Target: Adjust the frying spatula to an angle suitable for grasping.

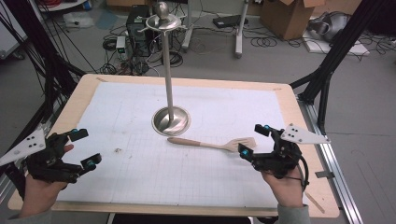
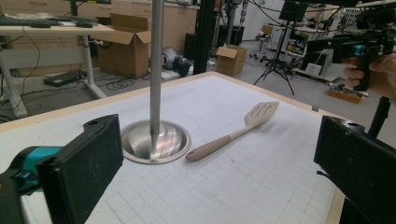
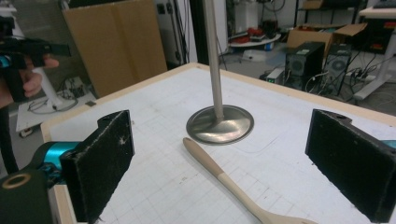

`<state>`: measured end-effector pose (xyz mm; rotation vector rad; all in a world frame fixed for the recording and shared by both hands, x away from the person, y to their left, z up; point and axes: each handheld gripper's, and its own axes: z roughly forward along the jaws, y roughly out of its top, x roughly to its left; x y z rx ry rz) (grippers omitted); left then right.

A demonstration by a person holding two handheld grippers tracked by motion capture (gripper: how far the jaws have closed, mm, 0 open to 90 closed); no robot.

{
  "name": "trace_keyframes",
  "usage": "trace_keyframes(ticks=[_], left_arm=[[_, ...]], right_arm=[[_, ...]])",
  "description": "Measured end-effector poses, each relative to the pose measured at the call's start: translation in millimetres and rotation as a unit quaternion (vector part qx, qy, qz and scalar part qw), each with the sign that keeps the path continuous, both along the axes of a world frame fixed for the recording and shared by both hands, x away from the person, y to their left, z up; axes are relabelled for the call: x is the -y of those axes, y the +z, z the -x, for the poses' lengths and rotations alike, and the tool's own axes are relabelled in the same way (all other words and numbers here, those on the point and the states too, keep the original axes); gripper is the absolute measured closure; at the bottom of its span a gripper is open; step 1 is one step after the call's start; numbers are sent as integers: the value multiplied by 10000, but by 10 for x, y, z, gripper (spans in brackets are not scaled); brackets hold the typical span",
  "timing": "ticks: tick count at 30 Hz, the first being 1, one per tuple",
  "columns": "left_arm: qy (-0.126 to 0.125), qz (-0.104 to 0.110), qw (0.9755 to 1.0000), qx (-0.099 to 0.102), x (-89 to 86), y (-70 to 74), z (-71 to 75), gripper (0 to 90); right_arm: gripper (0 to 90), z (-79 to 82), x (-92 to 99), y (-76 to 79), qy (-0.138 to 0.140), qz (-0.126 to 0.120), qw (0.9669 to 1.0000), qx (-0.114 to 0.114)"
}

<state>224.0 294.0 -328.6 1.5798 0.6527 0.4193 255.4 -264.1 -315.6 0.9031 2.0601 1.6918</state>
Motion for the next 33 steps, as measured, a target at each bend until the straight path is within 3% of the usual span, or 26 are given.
trace_keyframes(ticks=[6,8,9,16,22,33], left_arm=[[-14,-38,10000,-44,-1,-23,-17,18],[-12,-20,10000,-57,8,-25,-11,18],[-15,-22,10000,-47,11,-23,-10,18],[-22,-44,10000,-68,10,-31,-13,18],[15,-32,10000,-87,9,-59,-25,18],[-8,-77,9999,-148,43,-97,-47,18]], right_arm=[[69,-138,-114,-16,172,117,9997,-97],[95,-158,-134,-20,196,136,9997,-109],[192,-190,-163,-24,351,175,9992,-100],[208,-294,-272,-58,439,304,9982,-256],[330,-404,-339,-98,504,382,9975,-330],[439,-510,-398,-148,626,399,9962,-458]])
